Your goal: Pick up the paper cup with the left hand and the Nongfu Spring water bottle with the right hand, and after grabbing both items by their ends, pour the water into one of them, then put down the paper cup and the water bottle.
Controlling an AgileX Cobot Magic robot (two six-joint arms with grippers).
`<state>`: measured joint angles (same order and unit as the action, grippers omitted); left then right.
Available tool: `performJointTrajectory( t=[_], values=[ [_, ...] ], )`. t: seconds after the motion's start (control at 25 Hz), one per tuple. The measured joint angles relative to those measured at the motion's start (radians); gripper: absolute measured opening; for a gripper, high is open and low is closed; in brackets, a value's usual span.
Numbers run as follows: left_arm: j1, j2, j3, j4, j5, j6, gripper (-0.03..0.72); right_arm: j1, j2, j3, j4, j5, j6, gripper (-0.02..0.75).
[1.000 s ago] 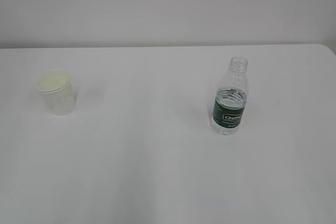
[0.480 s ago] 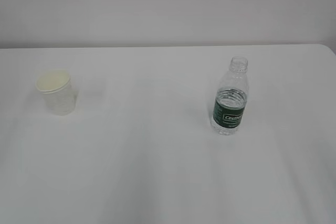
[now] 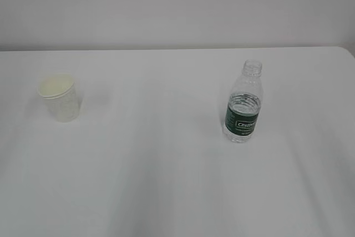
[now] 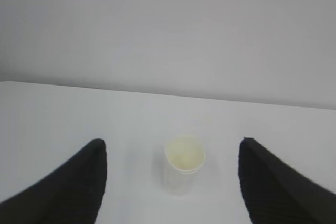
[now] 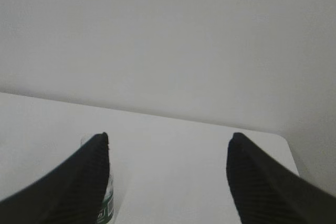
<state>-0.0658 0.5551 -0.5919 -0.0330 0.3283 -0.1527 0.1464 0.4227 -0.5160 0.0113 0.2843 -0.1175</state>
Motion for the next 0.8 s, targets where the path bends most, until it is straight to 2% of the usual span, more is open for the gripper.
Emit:
performJointTrajectory(
  t=[0.44, 0.8],
  values=[
    [-0.006, 0.107, 0.000, 0.060, -0.171, 0.000, 0.558, 0.000, 0.159, 0.000, -0.003, -0.262, -0.002, 0.533],
    [-0.006, 0.316, 0.000, 0.061, -0.279, 0.000, 0.557, 0.000, 0.288, 0.000, -0.003, -0.361, 0.011, 0.533]
  ],
)
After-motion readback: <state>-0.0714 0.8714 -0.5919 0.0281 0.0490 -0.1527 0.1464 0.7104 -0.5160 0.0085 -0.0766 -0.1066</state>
